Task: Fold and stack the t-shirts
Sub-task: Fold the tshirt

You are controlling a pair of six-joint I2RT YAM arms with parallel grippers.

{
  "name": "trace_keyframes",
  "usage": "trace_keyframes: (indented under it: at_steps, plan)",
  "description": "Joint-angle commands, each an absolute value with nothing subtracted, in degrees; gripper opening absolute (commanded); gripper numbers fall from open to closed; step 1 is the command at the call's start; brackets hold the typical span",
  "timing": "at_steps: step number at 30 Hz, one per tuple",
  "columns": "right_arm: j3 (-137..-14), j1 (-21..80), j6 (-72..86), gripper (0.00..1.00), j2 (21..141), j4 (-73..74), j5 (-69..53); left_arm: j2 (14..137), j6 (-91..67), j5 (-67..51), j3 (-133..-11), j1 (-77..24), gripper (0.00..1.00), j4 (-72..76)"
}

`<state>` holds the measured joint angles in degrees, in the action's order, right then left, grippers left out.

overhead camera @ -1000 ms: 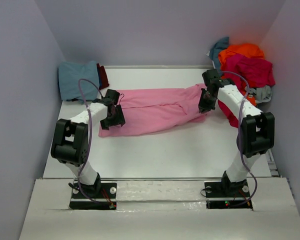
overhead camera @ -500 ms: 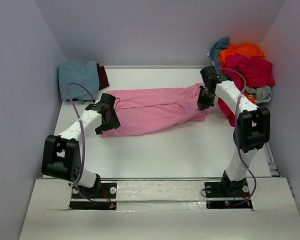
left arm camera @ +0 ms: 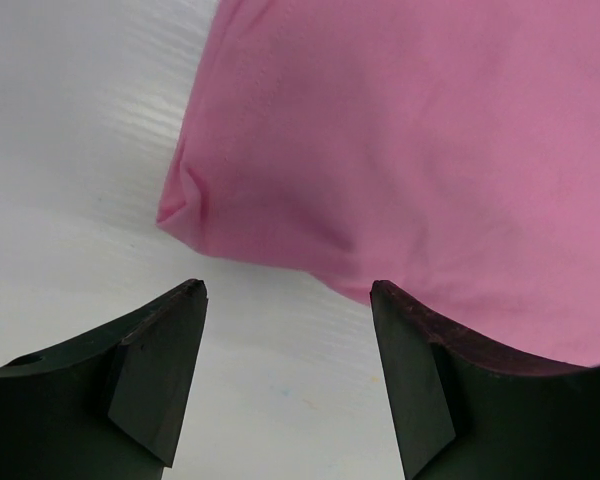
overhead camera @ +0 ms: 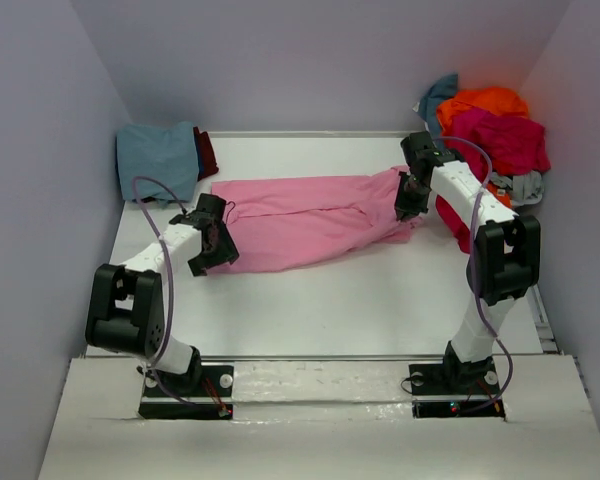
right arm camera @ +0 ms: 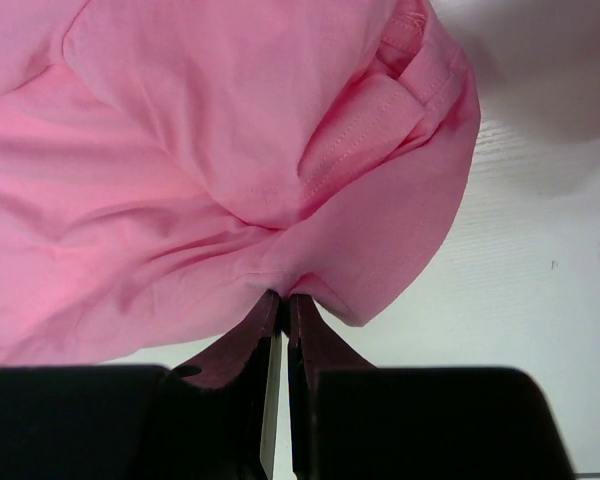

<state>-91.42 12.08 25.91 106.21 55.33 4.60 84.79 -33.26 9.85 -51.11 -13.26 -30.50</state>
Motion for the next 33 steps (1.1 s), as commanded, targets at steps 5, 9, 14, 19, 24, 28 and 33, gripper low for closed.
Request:
trace_keyframes:
  at_steps: [5,9,14,19,24,28,33]
  plan:
    - [-92.2,12.48,25.22,0.11,104.59,55.11,4.22,86.92,-29.45,7.65,-49.22,-6.95,0.78,-25.32]
    - [-92.46,12.48,25.22,0.11,105.03,55.28,4.48,87.8,-27.78,6.59,-48.87,-4.83,0.78,-24.35]
    - [-92.55,12.48,25.22,0.11,105.29,55.55,4.57,88.94,-26.98,4.58,-47.82,-3.08,0.78,-22.59]
    - [-92.9,12.48,25.14,0.1,105.47,55.63,4.66,89.82,-26.37,2.64,-47.55,-3.08,0.74,-20.66]
    - [-93.08,12.48,25.14,0.11,105.82,55.72,4.75,90.97,-25.76,1.5,-48.95,-3.08,0.52,-20.13]
    - [-92.9,12.48,25.14,0.11,105.91,55.63,4.75,90.97,-25.31,2.02,-50.88,-3.08,0.24,-21.35]
    - [-92.81,12.48,25.22,0.11,105.91,55.46,4.75,89.83,-25.22,3.08,-52.56,-3.08,0.06,-22.5]
